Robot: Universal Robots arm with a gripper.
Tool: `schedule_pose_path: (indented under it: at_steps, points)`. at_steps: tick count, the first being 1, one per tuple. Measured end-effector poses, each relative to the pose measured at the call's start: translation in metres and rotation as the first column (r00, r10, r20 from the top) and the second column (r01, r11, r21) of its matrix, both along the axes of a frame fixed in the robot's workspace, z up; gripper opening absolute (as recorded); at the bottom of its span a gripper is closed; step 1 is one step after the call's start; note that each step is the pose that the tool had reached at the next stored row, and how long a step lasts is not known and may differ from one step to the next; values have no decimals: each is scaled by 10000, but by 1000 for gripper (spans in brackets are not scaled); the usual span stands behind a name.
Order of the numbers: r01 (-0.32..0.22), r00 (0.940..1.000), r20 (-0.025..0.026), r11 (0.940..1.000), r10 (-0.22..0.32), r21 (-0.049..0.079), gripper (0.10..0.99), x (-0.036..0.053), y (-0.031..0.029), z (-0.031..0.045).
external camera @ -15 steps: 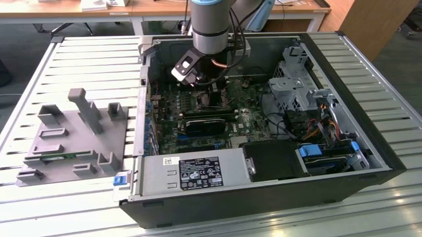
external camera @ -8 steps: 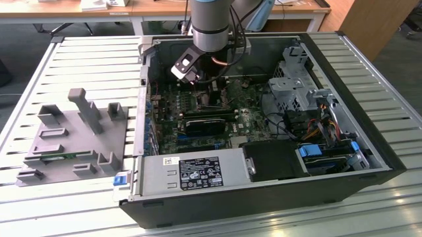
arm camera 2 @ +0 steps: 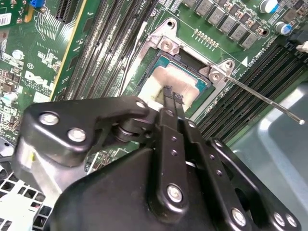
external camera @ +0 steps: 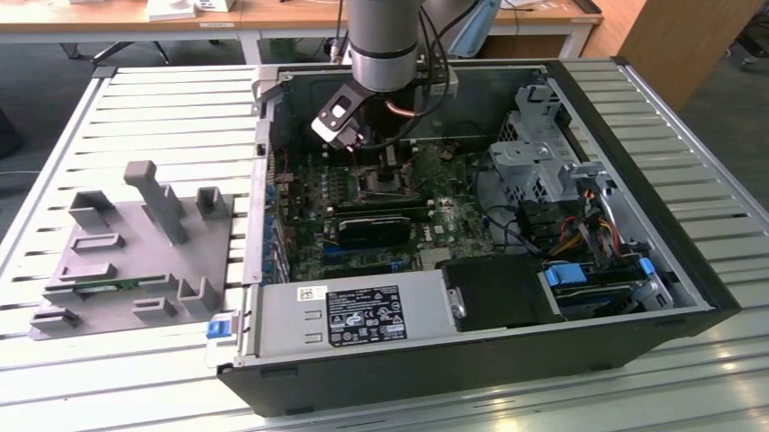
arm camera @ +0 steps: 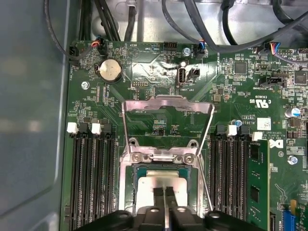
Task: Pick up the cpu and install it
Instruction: 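Place the cpu into insertion slot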
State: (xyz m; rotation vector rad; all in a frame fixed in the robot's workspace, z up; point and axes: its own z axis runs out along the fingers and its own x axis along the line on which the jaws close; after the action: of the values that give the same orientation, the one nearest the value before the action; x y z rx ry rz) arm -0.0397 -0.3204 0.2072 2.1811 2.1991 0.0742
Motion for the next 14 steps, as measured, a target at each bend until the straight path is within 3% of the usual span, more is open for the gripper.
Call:
schedule_pose_path:
  at_steps: [1, 14]
  points:
    - [0, 10000, 0, 10000, 0, 1, 110, 0, 0, 6]
    - [0, 10000, 0, 10000, 0, 12, 106, 0, 0, 65]
